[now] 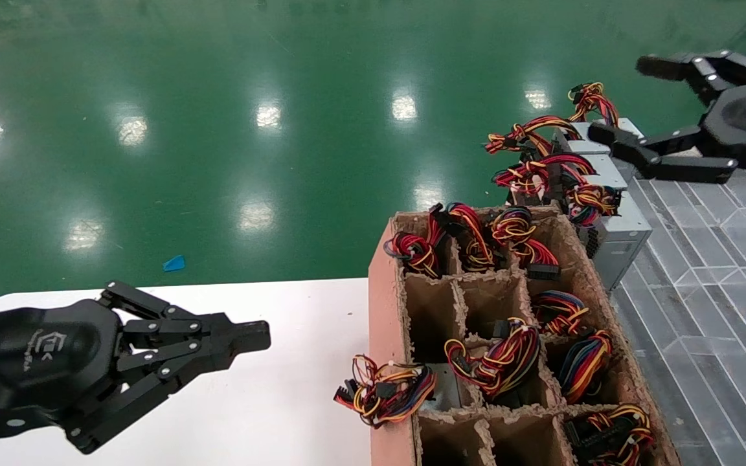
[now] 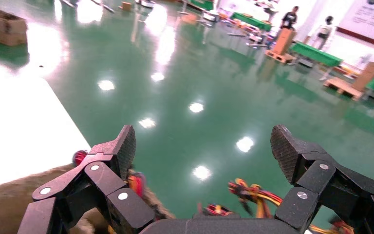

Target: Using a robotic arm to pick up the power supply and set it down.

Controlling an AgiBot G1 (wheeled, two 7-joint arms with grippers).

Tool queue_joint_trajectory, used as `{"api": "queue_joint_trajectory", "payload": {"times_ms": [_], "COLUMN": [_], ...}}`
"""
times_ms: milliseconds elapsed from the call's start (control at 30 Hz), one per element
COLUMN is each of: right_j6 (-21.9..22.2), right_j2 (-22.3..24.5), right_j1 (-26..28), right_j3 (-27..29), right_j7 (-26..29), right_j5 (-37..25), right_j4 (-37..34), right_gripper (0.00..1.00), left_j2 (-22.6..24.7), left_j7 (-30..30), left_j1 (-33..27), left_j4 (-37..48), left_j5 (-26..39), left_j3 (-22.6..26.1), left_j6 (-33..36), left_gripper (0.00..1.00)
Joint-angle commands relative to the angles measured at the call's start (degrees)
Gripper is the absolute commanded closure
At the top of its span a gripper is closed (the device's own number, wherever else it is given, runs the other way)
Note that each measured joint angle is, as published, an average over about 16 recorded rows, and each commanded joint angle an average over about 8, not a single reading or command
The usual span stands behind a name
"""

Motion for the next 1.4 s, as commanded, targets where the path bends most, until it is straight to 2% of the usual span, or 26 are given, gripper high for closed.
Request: {"api": "queue_joint_trajectory", "payload": {"times_ms": [33,67,1400], "right_j6": [-0.05,-0.07,-1.04], "right_j2": [0.17,0.25,3.53], "right_j1": [-1.60,-2.43,-33.90], "right_j3": [0.37,0.56,7.85], "right_j7": [1.24,1.88,26.14], "right_j5": [0.70,1.06,14.87], "right_j4": [2.39,3.62,50.51], "right_gripper": [0.00,0.00,0.00], "left_j2": [0.00,0.00,0.00], "left_j7": [0.00,0.00,0.00], "left_j1": [0.00,0.00,0.00], "left_j4": [0.00,0.00,0.01], "left_j5": [0.00,0.00,0.00], "left_j3": [0.00,0.00,0.00], "left_j6": [0.00,0.00,-0.01], "left_gripper": [0.11,0.00,0.00]}}
